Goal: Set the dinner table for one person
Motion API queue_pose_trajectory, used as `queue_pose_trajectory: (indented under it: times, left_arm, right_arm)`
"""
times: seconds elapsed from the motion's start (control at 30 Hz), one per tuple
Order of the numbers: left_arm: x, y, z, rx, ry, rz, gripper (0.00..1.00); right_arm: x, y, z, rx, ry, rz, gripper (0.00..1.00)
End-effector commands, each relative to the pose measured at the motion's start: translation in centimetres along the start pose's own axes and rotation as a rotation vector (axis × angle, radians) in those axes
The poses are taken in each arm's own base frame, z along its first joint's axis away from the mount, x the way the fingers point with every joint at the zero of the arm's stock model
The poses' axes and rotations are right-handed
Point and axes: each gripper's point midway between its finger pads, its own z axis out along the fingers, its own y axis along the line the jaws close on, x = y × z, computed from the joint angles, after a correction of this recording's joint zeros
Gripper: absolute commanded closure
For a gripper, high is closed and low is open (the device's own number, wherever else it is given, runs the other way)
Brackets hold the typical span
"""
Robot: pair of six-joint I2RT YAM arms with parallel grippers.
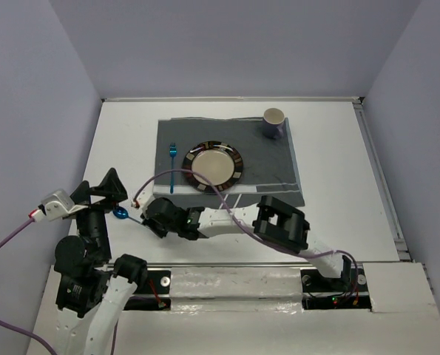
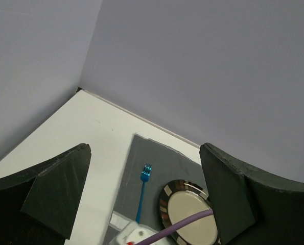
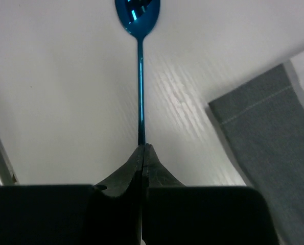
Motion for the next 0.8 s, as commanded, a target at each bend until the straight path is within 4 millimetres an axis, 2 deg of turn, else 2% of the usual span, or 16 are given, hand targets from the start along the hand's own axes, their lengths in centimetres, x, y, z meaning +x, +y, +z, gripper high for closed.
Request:
queue_pose_trajectory:
  times: [0.0, 0.03, 0.07, 0.13, 0.2, 0.27, 0.3, 0.37, 0.4, 0.47, 0.5, 0.57, 0.6, 0.7, 0.73, 0.77]
  left_arm:
    - [-1.6, 0.0, -0.2, 0.004, -0.065, -0.023, 0.01]
    - [-1.6, 0.0, -0.3, 0.006, -0.067, -0.025, 0.01]
    - [-1.6, 0.0, -0.3, 0.009, -0.066, -0.027, 0.01]
    - [-1.7, -0.1, -0.4, 0.015, -0.070, -0.030, 0.01]
    - [-1.7, -0.1, -0.5, 0.021, -0.072, -0.035, 0.01]
    - [-1.8, -0.2, -0.5, 0.025, -0.074, -0.036, 0.01]
    - [-1.9, -0.2, -0.5, 0.025, -0.076, -0.037, 0.01]
    - [-1.8, -0.2, -0.5, 0.026, -0.074, -0.035, 0.01]
    - [-1.8, -0.2, -0.5, 0.026, -0.074, -0.034, 0.01]
    - [-1.7, -0.3, -0.5, 0.029, -0.070, -0.034, 0.01]
    - [-1.7, -0.4, -0.5, 0.031, -0.071, -0.035, 0.01]
    - [-1.7, -0.3, -0.4, 0.031, -0.070, -0.033, 0.01]
    - [-1.7, -0.4, -0.4, 0.031, -0.072, -0.036, 0.01]
    - [-1.8, -0.4, -0.5, 0.033, -0.073, -0.037, 0.01]
    - [-1.7, -0.4, -0.5, 0.036, -0.071, -0.038, 0.01]
    - [-1.7, -0.4, -0.5, 0.036, -0.072, -0.038, 0.01]
  right_arm:
    - [-10.9, -3.0, -5.4, -0.057, -0.323, 0.174, 1.00]
    - [-11.4, -3.6, -6.6, -0.051, -0.341, 0.192, 1.00]
    - [-11.6, -4.1, -6.9, -0.051, -0.348, 0.194, 1.00]
    - [-11.3, -4.6, -7.0, -0.049, -0.331, 0.179, 1.00]
    - [-10.0, -3.9, -6.0, -0.080, -0.270, 0.153, 1.00]
    - [-8.9, -3.3, -4.8, -0.106, -0.226, 0.138, 0.85]
    - [-8.0, -2.3, -3.6, -0.157, -0.178, 0.115, 0.66]
    - [-7.3, -2.0, -2.4, -0.173, -0.140, 0.094, 0.54]
    - [-5.7, -1.3, -1.2, -0.184, -0.101, 0.073, 0.50]
    - [-6.3, -0.4, -0.8, -0.203, -0.094, 0.012, 0.48]
    - [-5.2, 0.3, -0.7, -0.213, -0.052, -0.011, 0.47]
    - [-4.9, 0.9, 0.1, -0.225, -0.041, -0.062, 0.46]
    - [-3.6, 0.8, 0.7, -0.222, -0.004, -0.068, 0.46]
    - [-3.9, 1.2, 1.4, -0.209, 0.003, -0.075, 0.46]
    - [-3.2, 0.8, 2.0, -0.194, 0.025, -0.106, 0.45]
    - [-2.7, 1.3, 1.9, -0.200, 0.040, -0.116, 0.45]
